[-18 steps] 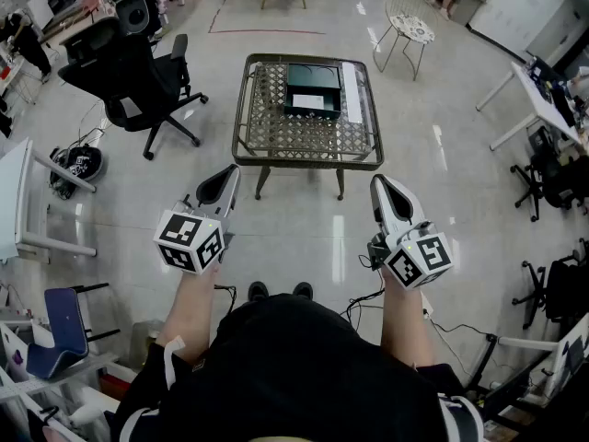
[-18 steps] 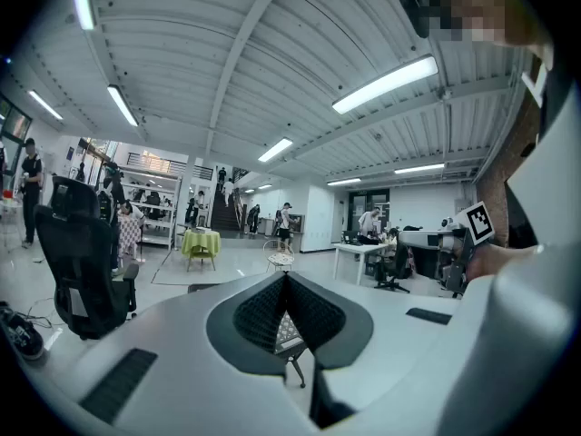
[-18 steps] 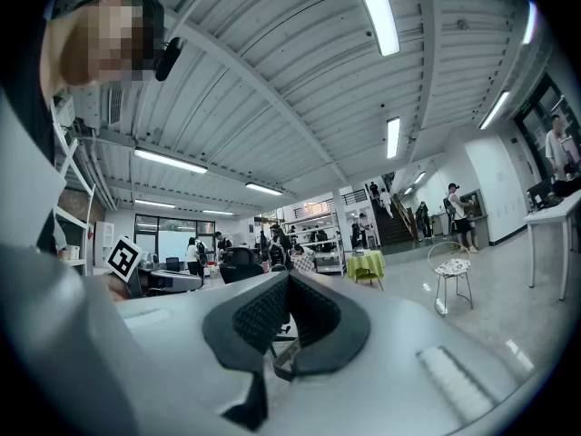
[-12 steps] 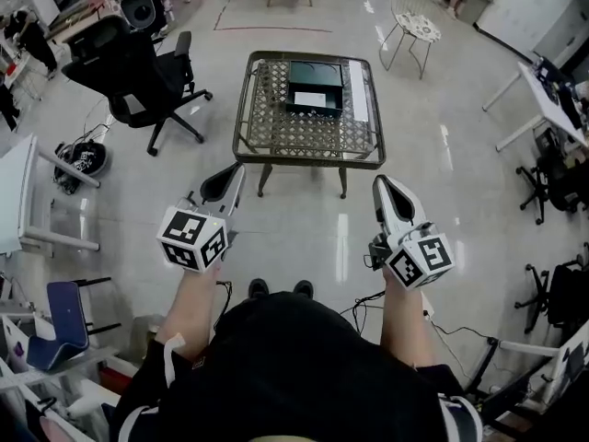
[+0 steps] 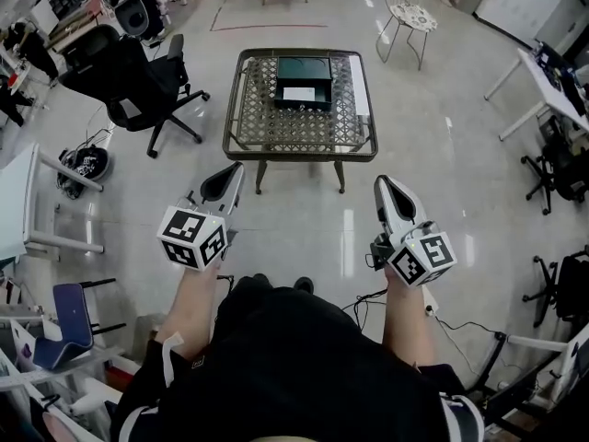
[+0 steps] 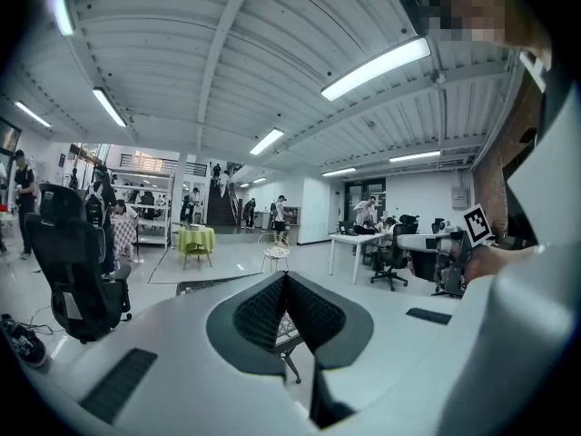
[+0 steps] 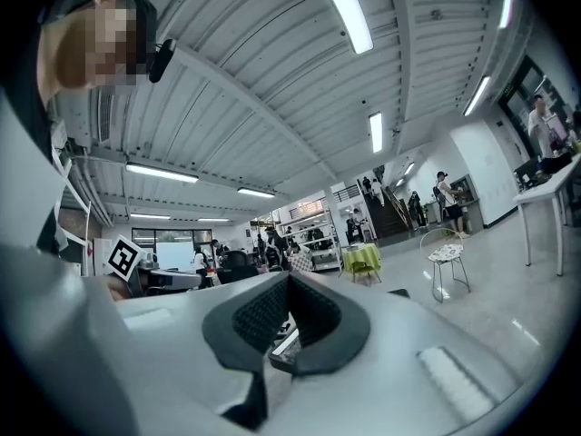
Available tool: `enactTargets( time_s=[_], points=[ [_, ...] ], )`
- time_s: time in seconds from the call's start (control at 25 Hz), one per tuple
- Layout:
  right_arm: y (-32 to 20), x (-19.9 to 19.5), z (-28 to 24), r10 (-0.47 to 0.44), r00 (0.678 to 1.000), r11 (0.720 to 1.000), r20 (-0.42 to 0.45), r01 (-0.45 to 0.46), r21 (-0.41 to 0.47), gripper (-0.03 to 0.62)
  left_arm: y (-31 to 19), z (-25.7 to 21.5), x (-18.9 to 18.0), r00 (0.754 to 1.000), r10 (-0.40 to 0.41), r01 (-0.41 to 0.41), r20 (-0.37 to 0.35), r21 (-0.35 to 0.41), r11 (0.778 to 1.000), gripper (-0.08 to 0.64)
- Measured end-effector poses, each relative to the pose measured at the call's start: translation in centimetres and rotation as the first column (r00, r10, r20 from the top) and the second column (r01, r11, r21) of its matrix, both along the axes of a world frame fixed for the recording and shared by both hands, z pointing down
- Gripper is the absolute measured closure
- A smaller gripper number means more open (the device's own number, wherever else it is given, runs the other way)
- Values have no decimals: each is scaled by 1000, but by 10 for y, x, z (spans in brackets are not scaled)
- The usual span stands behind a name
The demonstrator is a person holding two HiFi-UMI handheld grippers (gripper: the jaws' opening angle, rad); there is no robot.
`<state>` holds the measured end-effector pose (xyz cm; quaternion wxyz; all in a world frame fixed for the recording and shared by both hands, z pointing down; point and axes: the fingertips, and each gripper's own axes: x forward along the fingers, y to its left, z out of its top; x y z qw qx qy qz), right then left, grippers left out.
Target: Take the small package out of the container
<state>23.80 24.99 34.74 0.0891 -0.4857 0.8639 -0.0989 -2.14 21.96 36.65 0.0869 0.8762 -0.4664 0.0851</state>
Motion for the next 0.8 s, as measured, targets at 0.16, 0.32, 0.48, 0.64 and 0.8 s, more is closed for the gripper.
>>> enactTargets(
  time_s=[0.16,0.32,0.48,0.64,0.8],
  points=[
    [-4,1,9,-20,1000,999,5,20,-26,584,-3,8,-2,1000,-18,19,7,-13,1000,554],
    [-22,-5,22,-40,999,996,17,41,-84,583,-22,16,-6,1000,-30,30,-7,-26,999,554],
    [-54,-10,28,-40,999,992,15,41,-118,581,-53,23,-8,999,-21,20,-31,-34,999,554],
    [-98,-22,29,-38,999,992,5,39,-122,580,-98,25,-17,999,-7,5,-41,-29,1000,554],
    [-150,-42,27,-45,999,989,3,45,-143,537,-152,21,-29,999,3,-4,-54,-28,1000,554]
  ],
)
